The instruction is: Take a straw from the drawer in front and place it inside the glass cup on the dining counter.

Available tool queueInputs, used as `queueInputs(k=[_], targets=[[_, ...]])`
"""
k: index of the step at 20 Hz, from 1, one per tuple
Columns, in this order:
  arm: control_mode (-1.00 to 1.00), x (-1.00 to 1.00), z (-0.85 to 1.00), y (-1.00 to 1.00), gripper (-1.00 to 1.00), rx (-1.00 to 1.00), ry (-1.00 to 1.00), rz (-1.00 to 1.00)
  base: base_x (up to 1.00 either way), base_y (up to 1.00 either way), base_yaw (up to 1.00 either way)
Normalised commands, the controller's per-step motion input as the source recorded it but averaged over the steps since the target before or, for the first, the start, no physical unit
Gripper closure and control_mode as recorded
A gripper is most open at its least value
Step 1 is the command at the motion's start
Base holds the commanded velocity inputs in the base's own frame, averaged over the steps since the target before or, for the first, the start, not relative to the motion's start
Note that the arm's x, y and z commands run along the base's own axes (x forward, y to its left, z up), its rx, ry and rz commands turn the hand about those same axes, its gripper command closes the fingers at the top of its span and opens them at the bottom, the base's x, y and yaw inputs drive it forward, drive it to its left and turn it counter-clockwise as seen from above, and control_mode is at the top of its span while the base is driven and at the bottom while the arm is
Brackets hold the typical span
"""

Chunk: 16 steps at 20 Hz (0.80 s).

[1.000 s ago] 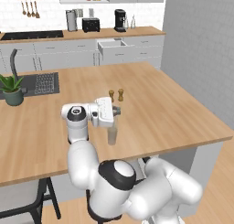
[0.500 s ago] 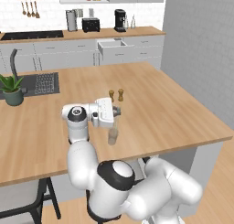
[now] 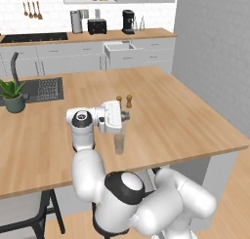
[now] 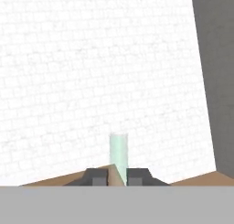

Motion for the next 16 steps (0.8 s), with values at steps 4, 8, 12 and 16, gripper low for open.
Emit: queueInputs(k=[4,8,12,16], targets=[[-1.00,-0.03,0.35,0.00,1.00,0.00,0.00,-0.03,0.00,0.00,0.00],[-1.00,-0.12,0.25,0.00,1.00,0.00,0.00,-0.05,0.00,0.00,0.00],[-1.00,0.00,0.00,0.00,1.00,0.00,0.01,-0.05,0.00,0.00,0.00],[-1.00,0.00,-0.09,0.00,1.00,0.00,0.00,-0.04,0.00,0.00,0.00]])
